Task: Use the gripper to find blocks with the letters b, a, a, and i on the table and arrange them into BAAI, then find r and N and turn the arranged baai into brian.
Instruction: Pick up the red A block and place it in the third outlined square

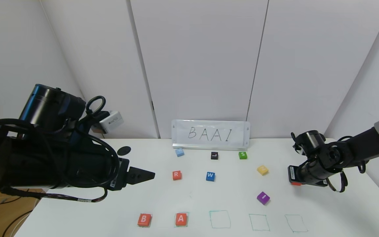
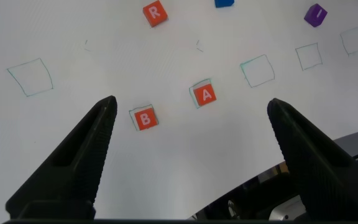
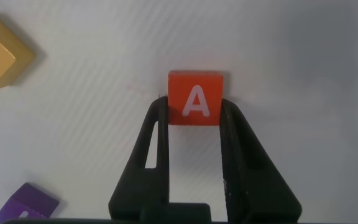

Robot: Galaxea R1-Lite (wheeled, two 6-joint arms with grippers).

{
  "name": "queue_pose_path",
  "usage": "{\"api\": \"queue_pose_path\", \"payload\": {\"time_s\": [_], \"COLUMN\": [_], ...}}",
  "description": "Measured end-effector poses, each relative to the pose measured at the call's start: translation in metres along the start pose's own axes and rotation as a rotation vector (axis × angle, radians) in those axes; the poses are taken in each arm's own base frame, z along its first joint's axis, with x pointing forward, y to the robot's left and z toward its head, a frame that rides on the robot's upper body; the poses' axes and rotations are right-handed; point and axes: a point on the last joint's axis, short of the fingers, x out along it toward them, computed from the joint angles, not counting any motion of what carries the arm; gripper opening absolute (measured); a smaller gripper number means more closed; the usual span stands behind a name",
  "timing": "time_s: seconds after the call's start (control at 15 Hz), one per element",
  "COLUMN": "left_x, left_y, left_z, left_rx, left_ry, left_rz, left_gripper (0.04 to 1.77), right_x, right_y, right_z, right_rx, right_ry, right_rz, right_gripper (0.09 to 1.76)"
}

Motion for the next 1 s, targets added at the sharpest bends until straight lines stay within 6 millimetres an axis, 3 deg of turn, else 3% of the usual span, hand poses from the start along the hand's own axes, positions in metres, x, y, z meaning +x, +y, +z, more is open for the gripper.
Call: {"api": "queue_pose_path", "payload": {"time_s": [0.53,1.0], "left_x": [0.000,-0.002], "left_y": [0.000,-0.005], "left_z": [0.000,-0.002], "left_rx": [0.000,0.016], "left_ry": [0.000,0.001], "left_rz": [0.000,-0.008], "left_gripper": [1.72,1.72], "right_x": [-0.008,-0.060], "right_y": [0.005,0.045], "right_z": [-0.005,-0.033], "right_rx": [-0.009,0.009], "right_ry": [0.004,-0.025], "right_rz": [0.007,0.051], "right_gripper": [0.54,0.54]}}
